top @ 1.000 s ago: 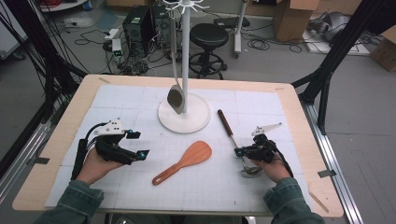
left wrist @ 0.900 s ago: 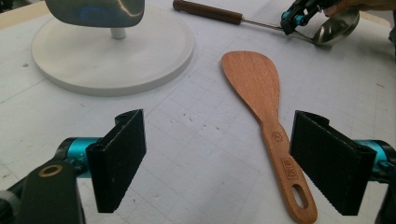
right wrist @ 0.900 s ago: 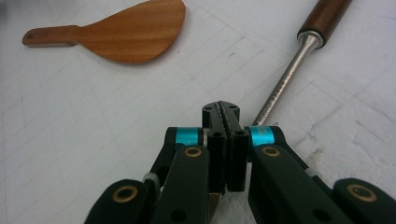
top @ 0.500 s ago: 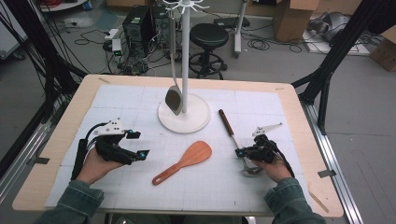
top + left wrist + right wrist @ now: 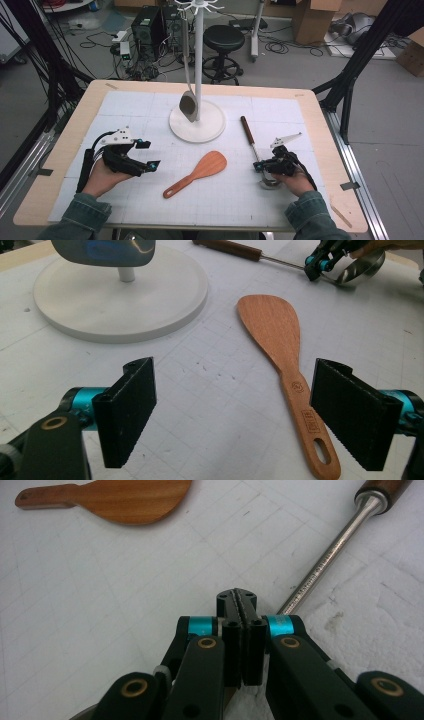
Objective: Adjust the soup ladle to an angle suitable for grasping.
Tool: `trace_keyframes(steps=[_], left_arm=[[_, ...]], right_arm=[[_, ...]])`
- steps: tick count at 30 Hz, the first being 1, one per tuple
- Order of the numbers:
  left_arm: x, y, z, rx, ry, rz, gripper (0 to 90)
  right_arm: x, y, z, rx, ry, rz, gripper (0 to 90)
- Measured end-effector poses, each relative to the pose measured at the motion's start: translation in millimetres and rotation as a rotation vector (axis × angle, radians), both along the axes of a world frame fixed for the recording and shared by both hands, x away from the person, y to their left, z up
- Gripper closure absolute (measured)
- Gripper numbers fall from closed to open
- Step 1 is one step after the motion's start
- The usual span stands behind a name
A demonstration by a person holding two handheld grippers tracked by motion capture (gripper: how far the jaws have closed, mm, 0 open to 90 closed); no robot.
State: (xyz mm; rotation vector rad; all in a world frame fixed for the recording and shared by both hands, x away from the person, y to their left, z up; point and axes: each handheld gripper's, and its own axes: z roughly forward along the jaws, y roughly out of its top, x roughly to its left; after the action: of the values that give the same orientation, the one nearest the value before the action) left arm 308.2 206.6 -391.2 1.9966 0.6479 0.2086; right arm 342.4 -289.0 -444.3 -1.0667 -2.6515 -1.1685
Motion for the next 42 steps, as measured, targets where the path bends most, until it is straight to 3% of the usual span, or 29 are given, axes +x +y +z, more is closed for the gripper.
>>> trace_keyframes(steps=[14,30,36,42], left_arm=[[-0.1,-1.0,-0.3,0.000,-0.001,0.002,19.4],[-0.1,-2.4,0.5,0.003,-0.001,-0.001,19.4],[0.2,-2.4,0.4,-0.002,0.000,-0.001,19.4],[0.5,-1.5,0.5,0.003,-0.001,-0.002,19.4]], right_arm=[[-0.9,-11.3,2.1,-0.025,0.026,0.011,89.9],[-6.5,-35.7,4.0,-0.036,0.038,-0.028,89.8],[-1.4,-36.1,11.3,0.017,-0.021,-0.055,89.8],[5.7,-40.5,10.6,0.030,-0.046,-0.112,89.8]])
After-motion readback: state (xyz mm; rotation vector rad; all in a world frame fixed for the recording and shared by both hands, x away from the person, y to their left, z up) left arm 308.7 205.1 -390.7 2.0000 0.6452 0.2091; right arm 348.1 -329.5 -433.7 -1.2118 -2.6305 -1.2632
